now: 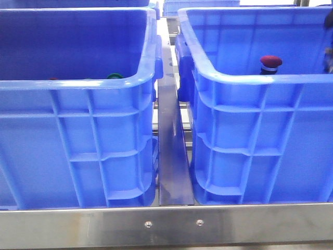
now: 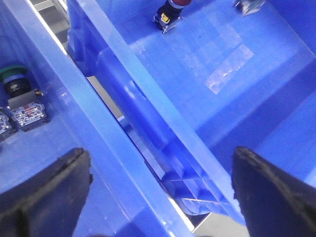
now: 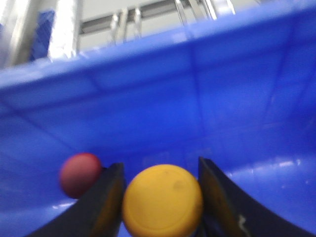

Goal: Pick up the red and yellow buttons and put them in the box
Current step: 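Carry the yellow button with the right gripper and release it in the crate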

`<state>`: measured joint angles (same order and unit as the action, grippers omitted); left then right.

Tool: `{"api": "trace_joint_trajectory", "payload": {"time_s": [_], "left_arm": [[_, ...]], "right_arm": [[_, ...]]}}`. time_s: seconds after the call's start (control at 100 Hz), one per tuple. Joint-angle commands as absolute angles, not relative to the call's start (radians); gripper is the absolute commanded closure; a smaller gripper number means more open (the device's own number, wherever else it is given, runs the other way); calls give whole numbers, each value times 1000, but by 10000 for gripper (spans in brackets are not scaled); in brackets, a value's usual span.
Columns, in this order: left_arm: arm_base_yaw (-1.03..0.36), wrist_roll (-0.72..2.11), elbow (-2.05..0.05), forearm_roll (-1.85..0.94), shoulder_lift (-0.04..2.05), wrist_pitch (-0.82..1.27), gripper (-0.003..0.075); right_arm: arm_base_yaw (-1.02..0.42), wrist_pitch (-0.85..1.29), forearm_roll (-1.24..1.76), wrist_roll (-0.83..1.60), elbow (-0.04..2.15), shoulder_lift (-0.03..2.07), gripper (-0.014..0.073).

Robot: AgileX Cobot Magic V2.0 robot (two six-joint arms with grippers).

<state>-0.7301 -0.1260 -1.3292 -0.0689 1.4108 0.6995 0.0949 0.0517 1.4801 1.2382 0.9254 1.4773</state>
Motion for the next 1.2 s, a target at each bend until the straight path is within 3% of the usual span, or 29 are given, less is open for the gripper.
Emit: {"api": "trace_joint_trajectory", "payload": {"time_s": [0.0, 0.34, 0.41, 0.53, 0.6, 1.08, 1.19], "left_arm": [[-739, -130, -1358, -82, 1378, 642, 167], [-739, -130, -1358, -94, 1378, 642, 167], [-739, -130, -1358, -99, 1378, 642, 167], [-739, -130, -1358, -103, 1378, 644, 167], [-739, -130, -1358, -103, 1378, 644, 167], [-739, -130, -1358, -77, 1369, 637, 168], [-708, -172, -1358, 0, 1348, 636, 235]], "right_arm": [[103, 49, 1498, 1252, 984, 1500, 393], [103, 59, 1496, 1253, 1115, 1694, 386], [103, 76, 1496, 1253, 1126, 1711, 313], [103, 84, 1496, 1253, 1127, 1713, 92], [103, 60, 1496, 1253, 1127, 1711, 50], [103, 32, 1495, 1253, 1119, 1614, 60], [103, 38, 1483, 1253, 1087, 1546, 175]]}}
